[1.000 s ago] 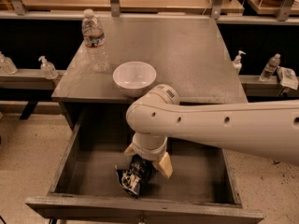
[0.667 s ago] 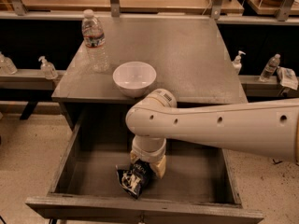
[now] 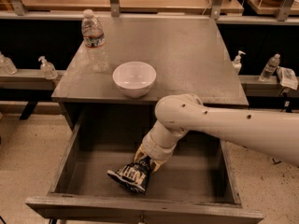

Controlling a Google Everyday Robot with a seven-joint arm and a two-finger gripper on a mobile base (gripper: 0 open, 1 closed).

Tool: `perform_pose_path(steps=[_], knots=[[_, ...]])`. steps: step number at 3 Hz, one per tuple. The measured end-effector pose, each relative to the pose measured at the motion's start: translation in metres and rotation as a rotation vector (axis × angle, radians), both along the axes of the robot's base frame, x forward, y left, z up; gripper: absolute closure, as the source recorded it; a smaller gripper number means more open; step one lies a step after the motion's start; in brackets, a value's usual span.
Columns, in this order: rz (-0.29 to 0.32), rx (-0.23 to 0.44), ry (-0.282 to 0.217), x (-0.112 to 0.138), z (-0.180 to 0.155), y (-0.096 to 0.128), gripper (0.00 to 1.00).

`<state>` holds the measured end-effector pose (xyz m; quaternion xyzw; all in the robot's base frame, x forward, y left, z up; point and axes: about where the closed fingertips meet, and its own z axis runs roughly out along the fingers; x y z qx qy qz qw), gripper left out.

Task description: Pick blue chip bag from top drawer and place on counter

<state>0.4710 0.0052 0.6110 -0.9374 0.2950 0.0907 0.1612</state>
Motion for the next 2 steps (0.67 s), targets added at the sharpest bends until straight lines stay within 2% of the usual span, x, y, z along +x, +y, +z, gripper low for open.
perform_pose_path(steps=[1,2], knots=[[-0.020,0.154,-0.044,0.000,0.051,-0.003,1.00],[-0.051,0.233,-0.124,-0.006,0.115,-0.024,1.00]])
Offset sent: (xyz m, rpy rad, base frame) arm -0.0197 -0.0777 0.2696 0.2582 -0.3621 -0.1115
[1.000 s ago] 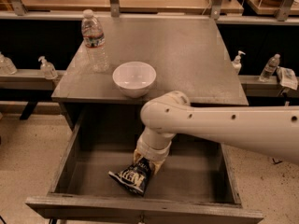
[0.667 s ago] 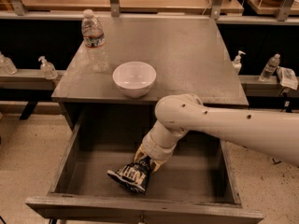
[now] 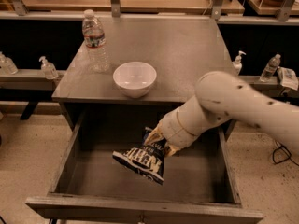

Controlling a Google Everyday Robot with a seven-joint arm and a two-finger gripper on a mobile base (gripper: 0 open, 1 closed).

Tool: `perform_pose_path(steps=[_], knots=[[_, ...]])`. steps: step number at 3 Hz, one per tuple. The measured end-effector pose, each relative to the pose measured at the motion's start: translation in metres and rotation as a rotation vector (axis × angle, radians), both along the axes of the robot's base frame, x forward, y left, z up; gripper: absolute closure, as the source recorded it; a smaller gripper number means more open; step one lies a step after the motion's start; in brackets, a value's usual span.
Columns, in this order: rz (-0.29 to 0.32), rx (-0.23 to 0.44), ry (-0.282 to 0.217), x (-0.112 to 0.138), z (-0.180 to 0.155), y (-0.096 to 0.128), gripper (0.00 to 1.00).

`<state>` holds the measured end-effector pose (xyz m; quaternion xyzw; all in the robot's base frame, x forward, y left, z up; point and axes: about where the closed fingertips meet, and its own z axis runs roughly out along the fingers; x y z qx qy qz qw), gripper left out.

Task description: Pick blue chip bag from top drawer and place on counter

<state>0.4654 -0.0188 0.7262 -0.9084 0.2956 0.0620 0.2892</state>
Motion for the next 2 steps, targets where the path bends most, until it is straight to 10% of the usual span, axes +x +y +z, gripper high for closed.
perform_pose_path(steps=[2], knots=[[-0.168,-0.173,-0.195,0.009,0.155,-0.072,1.00]])
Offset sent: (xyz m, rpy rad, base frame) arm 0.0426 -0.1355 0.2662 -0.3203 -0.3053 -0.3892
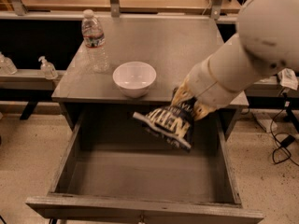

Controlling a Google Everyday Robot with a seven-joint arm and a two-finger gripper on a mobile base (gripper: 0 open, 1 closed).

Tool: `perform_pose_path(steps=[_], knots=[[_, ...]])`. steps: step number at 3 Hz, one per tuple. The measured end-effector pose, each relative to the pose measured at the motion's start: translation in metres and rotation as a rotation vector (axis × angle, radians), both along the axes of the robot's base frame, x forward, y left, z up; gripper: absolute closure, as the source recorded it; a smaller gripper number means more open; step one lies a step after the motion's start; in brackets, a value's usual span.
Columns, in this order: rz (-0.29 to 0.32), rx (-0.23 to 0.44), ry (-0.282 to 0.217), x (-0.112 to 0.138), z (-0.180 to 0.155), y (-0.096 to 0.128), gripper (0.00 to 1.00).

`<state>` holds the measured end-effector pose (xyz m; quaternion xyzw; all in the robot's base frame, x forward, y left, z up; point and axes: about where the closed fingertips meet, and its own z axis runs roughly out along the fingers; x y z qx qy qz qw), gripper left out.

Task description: Pick blue chip bag from top drawer and place on counter

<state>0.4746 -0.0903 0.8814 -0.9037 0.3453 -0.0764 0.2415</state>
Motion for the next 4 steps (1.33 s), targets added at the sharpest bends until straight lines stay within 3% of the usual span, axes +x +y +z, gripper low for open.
perform_pose_path(steps=[1,2,3,4], knots=[[-0.051,-0.010,-0.030,0.009,0.023,-0.011,1.00],[-0.038,-0.009,-0.025,0.006,0.019,-0.008,1.00],[-0.026,-0.018,-0.059,0.019,0.019,-0.016,1.00],[-0.003,-0.034,-0.156,0.056,0.021,-0.042,1.00]])
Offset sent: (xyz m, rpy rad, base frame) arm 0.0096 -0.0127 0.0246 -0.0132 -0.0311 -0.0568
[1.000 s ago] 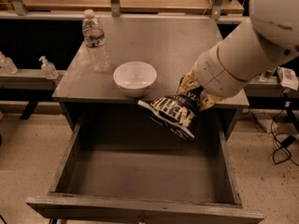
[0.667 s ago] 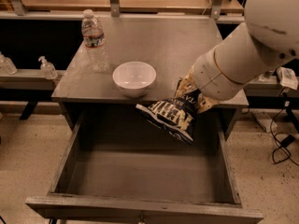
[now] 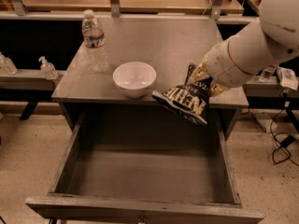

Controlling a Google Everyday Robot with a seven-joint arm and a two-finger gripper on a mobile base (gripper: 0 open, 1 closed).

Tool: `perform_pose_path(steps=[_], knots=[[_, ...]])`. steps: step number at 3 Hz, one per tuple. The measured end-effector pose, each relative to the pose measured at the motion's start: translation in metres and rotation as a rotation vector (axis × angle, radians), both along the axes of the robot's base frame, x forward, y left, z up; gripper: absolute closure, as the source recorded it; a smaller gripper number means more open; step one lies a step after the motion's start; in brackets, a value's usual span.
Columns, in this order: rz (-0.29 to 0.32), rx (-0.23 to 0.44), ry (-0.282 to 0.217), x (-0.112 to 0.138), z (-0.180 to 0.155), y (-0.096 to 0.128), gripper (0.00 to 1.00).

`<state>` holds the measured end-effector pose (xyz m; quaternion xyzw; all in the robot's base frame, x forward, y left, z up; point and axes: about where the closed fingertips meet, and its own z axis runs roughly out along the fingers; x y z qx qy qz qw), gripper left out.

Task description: Pick blue chip bag from top drawer and place on counter

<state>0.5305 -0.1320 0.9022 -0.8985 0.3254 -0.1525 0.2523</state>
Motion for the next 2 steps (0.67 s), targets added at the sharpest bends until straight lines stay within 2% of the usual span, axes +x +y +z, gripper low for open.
perform_pose_path(steps=[1,2], knots=[[0.031,0.065,-0.100,0.040,0.007,-0.041,1.00],[0.071,0.105,-0.173,0.070,0.016,-0.056,0.87]])
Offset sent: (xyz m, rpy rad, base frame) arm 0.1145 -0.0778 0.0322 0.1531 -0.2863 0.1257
